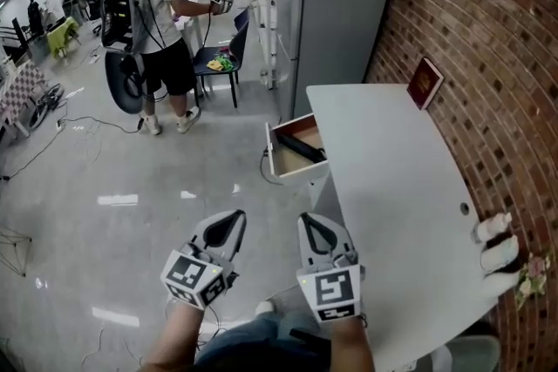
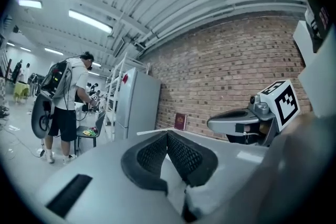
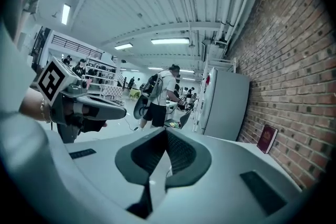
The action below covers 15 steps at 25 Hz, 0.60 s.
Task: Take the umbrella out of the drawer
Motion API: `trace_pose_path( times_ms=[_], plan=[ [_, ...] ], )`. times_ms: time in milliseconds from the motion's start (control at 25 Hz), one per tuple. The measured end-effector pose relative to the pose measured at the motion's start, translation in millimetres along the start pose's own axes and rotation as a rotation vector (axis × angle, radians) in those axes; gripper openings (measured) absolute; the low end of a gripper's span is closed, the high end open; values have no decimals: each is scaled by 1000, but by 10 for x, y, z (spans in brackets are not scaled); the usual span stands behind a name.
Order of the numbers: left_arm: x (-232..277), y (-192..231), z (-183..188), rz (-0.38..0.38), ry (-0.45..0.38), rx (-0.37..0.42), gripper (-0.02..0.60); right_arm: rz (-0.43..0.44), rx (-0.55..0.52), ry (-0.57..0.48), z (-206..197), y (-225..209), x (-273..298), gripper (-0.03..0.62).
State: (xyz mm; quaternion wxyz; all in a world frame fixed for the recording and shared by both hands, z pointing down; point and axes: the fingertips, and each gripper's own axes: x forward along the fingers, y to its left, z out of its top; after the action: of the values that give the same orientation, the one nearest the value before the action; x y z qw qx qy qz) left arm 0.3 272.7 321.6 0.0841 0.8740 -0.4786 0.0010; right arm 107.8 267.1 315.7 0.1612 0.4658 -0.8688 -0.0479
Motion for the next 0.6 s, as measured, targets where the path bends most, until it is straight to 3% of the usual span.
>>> trace_pose_path(
  times_ms=[320, 600],
  plan=[
    [264, 459, -209, -9, 32, -52, -2, 6, 95, -6, -85, -110, 487, -8],
    [627, 1102, -174, 61, 20, 3, -2, 26, 77, 11, -184, -348, 1144, -8]
  ],
)
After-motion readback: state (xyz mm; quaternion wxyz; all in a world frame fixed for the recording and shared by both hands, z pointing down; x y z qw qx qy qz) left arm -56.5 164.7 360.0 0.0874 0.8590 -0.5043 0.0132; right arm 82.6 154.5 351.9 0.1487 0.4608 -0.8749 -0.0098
